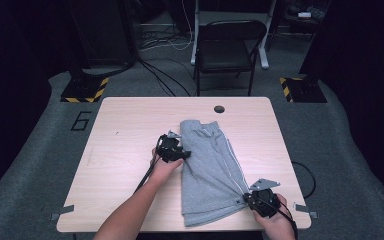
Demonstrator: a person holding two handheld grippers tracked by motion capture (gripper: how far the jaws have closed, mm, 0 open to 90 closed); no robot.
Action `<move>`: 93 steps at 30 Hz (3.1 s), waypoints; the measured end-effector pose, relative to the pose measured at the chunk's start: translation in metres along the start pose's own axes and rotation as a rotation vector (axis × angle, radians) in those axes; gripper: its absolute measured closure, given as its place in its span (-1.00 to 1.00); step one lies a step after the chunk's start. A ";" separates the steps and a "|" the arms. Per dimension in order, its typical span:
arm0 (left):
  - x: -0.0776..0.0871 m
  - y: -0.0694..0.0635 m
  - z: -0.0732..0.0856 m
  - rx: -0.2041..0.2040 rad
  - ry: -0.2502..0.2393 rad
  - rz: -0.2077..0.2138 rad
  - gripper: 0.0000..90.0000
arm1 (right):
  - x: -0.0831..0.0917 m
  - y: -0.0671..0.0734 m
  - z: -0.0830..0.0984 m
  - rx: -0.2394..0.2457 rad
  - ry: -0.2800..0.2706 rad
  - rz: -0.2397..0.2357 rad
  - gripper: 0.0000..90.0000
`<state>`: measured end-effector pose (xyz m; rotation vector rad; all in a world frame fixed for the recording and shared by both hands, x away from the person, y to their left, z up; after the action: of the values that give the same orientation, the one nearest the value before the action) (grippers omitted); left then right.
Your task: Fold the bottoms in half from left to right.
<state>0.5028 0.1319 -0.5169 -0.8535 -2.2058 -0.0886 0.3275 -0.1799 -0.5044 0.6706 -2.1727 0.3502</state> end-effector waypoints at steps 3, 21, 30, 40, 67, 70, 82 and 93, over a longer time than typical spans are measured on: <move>-0.003 -0.003 0.000 -0.004 0.010 -0.011 0.19 | -0.001 -0.001 0.000 0.004 0.006 0.001 0.89; -0.007 -0.009 -0.002 -0.026 0.035 -0.035 0.84 | -0.004 -0.001 0.000 0.012 0.024 -0.019 0.89; 0.004 0.005 -0.001 -0.035 0.052 -0.045 0.86 | -0.011 0.013 -0.008 0.045 0.029 -0.066 0.89; 0.021 0.024 0.000 -0.030 0.060 -0.067 0.87 | -0.021 0.046 -0.022 0.131 0.034 -0.143 0.89; 0.057 0.052 0.015 -0.003 0.022 -0.100 0.69 | -0.033 0.090 -0.046 0.224 -0.049 -0.209 0.89; 0.060 0.051 0.016 -0.010 0.017 -0.094 0.63 | -0.030 0.090 -0.048 0.219 -0.065 -0.206 0.89; 0.061 0.051 0.023 0.014 0.003 -0.081 0.59 | 0.001 0.080 -0.052 0.171 -0.159 -0.187 0.89; 0.059 0.044 0.023 -0.005 -0.001 -0.085 0.42 | -0.024 0.074 -0.034 0.140 -0.001 -0.150 0.87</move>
<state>0.4855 0.2056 -0.5016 -0.7623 -2.2436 -0.1346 0.3192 -0.0951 -0.5035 0.9067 -2.0977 0.4245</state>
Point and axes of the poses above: each handheld gripper's, and its own axes: x roughly backward along the jaws, z roughly out of its underside, y roughly to its left, the point moved 1 cm from there along -x, roughly forward along the jaws
